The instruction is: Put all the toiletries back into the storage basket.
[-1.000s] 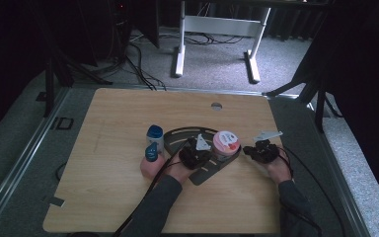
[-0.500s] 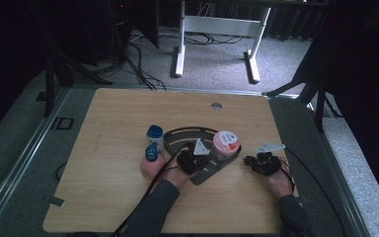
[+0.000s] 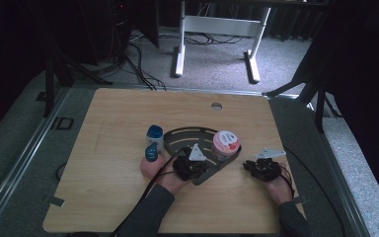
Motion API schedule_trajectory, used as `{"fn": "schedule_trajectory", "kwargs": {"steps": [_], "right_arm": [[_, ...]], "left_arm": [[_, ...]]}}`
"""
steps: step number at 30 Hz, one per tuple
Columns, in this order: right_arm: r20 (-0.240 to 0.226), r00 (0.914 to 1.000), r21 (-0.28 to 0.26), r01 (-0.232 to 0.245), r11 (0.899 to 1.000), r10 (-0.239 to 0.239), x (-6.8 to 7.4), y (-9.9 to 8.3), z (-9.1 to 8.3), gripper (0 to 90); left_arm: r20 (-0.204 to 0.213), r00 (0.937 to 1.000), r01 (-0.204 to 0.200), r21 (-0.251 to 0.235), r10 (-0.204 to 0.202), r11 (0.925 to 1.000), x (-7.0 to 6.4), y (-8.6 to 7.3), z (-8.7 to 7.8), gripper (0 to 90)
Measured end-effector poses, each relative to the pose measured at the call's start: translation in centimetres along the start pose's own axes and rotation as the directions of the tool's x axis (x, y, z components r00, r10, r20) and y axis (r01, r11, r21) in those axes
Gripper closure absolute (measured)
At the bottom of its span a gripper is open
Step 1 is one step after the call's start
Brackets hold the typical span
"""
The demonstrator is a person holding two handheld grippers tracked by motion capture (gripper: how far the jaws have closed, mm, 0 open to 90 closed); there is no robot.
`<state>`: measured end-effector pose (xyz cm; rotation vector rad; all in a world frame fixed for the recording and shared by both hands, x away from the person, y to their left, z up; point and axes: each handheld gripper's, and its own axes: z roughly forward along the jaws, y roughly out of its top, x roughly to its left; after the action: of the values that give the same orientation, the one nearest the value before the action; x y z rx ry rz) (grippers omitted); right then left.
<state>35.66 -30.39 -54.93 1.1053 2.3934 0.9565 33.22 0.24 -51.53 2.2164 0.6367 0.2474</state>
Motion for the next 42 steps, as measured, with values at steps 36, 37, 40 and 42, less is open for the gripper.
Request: {"fn": "schedule_trajectory", "kwargs": {"steps": [36, 37, 40, 42], "right_arm": [[-0.014, 0.9995, -0.053, -0.031, 0.998, 0.03, 0.2, -0.8, 0.0, 69.9], [-0.013, 0.9995, -0.054, -0.03, 0.998, 0.029, 0.2, -0.8, 0.0, 69.9], [-0.014, 0.9994, -0.054, -0.031, 0.998, 0.03, 0.2, -0.8, 0.0, 69.9], [-0.013, 0.9995, -0.055, -0.03, 0.998, 0.029, 0.2, -0.8, 0.0, 69.9]], "left_arm": [[0.017, 0.9997, -0.016, 0.001, 0.016, 0.9999, 0.9, -2.2, -7.7, 74.5], [0.014, 0.9998, -0.017, 0.001, 0.017, 0.9999, 1.0, -2.1, -8.0, 75.1], [0.006, 0.9998, -0.02, -0.001, 0.02, 0.9998, 1.3, -2.0, -8.7, 78.1], [-0.002, 0.9998, -0.02, -0.001, 0.02, 0.9998, 1.5, -1.9, -9.2, 80.0]]}}
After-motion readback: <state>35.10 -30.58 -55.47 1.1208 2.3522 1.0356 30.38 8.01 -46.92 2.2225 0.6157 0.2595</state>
